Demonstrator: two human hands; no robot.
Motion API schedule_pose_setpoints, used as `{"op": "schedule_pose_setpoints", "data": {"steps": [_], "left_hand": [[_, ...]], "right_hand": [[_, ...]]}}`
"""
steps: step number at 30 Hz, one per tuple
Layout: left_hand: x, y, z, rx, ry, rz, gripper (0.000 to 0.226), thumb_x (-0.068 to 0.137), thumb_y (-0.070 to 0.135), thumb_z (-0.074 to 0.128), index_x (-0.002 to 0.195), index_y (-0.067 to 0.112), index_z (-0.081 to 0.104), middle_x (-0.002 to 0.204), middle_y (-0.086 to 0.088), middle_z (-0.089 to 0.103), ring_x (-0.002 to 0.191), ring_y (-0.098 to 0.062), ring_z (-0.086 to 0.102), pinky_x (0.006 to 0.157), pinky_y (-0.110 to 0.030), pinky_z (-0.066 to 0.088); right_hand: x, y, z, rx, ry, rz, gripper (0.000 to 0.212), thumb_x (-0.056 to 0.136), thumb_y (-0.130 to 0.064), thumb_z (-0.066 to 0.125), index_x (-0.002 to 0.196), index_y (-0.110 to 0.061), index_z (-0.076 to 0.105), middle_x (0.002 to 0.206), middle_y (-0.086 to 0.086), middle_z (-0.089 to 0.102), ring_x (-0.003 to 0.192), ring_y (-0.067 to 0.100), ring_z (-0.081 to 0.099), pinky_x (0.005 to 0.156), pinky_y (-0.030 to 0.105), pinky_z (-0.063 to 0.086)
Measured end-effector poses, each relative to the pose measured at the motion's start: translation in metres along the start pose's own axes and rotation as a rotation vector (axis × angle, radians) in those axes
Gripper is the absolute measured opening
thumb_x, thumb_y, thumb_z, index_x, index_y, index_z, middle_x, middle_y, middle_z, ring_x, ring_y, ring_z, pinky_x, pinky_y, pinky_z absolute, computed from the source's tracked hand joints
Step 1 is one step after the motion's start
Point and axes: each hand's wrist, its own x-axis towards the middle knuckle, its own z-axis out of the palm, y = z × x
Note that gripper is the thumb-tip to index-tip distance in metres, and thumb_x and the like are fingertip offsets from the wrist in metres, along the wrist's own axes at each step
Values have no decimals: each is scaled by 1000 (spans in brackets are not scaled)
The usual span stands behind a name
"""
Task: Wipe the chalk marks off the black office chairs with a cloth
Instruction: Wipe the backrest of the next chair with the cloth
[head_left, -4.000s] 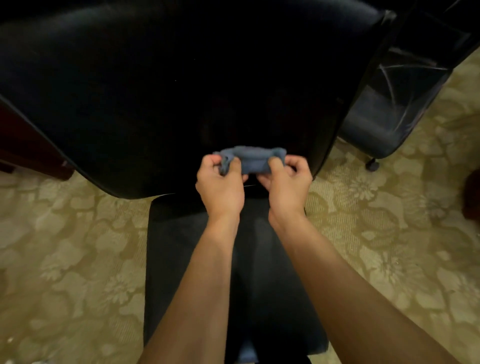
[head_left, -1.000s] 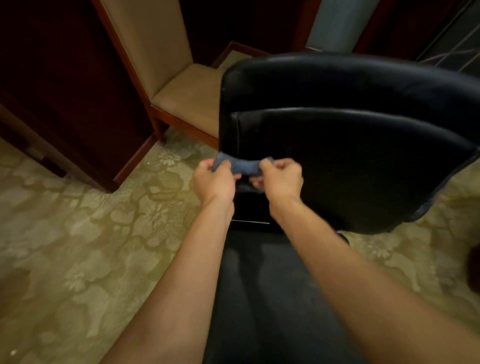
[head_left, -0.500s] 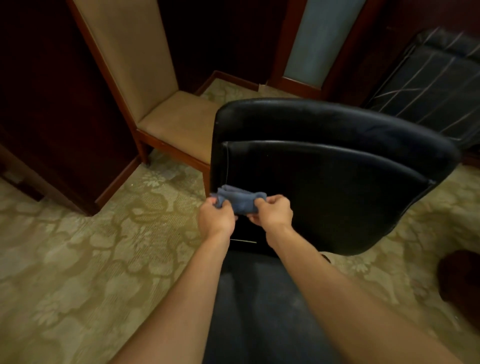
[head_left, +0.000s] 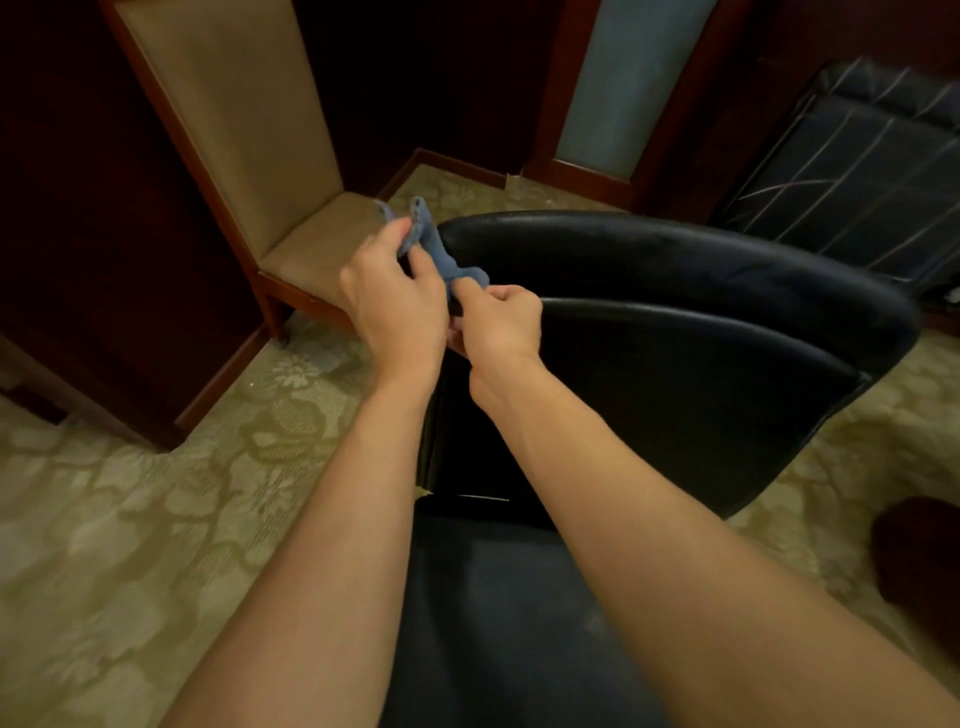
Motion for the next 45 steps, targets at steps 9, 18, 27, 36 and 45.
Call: {"op": "schedule_pose_setpoints", "data": {"steps": [9,18,27,36,45], "left_hand": [[-40,-83,22,160,-266,-213,27,92,7,53,109,10,74,100,-12,72,102,-35,60,84,-32,41],[-82,-177,53,90,-481,-341,34,90,4,57,119,14,72,111,-8,73,108,-27,64,93,-37,52],[-168,-240,51,285,-776,-553,21,88,3,55,76,11,70,89,-20,70,90,-39,64,72,-41,50],[-211,-173,124,-295,-541,-1109,20,91,10,67,110,12,71,103,-9,71,92,-23,66,93,-43,57],[-296,-91,180,-404,-554,-1190,25,91,3,67,116,0,69,102,-16,70,89,-25,68,72,-31,54]], "right_hand": [[25,49,-15,-438,112,-196,13,87,-16,70,92,-19,58,84,2,69,75,17,72,73,41,62],[36,162,-50,-580,138,-308,15,88,-16,70,97,-14,58,83,-1,68,74,11,68,71,37,59],[38,265,-105,-474,178,157,23,92,-7,65,81,-19,48,77,6,64,71,23,73,73,47,62],[32,223,-200,113,315,351,11,99,-4,55,101,-9,46,89,16,65,62,16,71,55,25,58],[32,194,-320,289,410,373,15,98,-6,56,113,-2,57,80,6,67,55,9,70,51,18,56]]}}
